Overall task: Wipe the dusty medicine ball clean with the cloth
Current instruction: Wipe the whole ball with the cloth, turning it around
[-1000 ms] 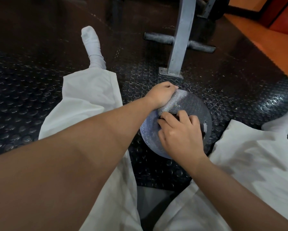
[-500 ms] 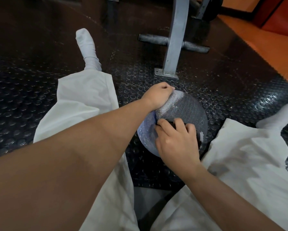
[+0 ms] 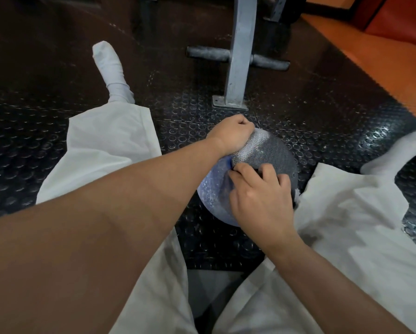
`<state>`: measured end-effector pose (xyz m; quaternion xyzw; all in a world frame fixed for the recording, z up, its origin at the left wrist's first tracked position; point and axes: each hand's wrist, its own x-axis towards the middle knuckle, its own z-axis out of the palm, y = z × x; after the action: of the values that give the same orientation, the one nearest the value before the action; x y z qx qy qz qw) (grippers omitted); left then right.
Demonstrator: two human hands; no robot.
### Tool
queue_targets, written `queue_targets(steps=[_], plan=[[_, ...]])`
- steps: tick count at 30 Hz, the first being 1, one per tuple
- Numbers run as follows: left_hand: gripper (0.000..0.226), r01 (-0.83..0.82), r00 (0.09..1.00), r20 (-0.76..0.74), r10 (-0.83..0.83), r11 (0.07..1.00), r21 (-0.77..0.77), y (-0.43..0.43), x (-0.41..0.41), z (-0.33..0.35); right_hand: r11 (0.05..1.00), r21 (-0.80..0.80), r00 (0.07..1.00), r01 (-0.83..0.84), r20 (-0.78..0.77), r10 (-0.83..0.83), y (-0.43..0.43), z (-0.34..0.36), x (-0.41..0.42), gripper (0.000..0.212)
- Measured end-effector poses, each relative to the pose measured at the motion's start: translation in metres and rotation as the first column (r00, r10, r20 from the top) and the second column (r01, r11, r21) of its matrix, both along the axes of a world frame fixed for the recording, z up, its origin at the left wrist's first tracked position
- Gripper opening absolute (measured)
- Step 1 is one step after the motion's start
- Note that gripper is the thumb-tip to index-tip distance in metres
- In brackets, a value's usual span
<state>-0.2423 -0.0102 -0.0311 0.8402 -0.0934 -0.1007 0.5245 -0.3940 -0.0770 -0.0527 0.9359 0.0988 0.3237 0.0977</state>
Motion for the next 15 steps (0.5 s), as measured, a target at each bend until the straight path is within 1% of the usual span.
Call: queue_targets(steps=[3,5,10,13,15], plan=[[0.021,0.011,1.000,0.024,-0.012,0.998,0.057,-0.007,-0.001,0.002,0.999,0.044,1.000,0.030,0.003,-0.030,0.000,0.006,0.016,0.024],[0.023,0.004,1.000,0.023,-0.005,0.998,0.056,-0.008,-0.001,0.003,0.998,0.052,1.000,0.031,0.004,-0.031,-0.001,0.006,0.021,0.025],[0.023,-0.017,1.000,0.010,0.017,1.000,0.005,-0.005,0.003,-0.002,0.993,0.090,0.996,-0.081,-0.028,0.084,-0.008,-0.005,-0.003,0.037],[0.025,-0.013,1.000,0.006,0.013,1.000,0.005,-0.004,0.002,-0.003,0.987,0.119,0.993,-0.108,-0.033,0.113,-0.011,-0.005,-0.007,0.035],[0.027,-0.001,1.000,0.013,0.001,1.000,0.021,-0.004,0.001,-0.002,0.985,0.146,0.994,-0.097,-0.036,0.103,-0.008,0.000,0.001,0.032]])
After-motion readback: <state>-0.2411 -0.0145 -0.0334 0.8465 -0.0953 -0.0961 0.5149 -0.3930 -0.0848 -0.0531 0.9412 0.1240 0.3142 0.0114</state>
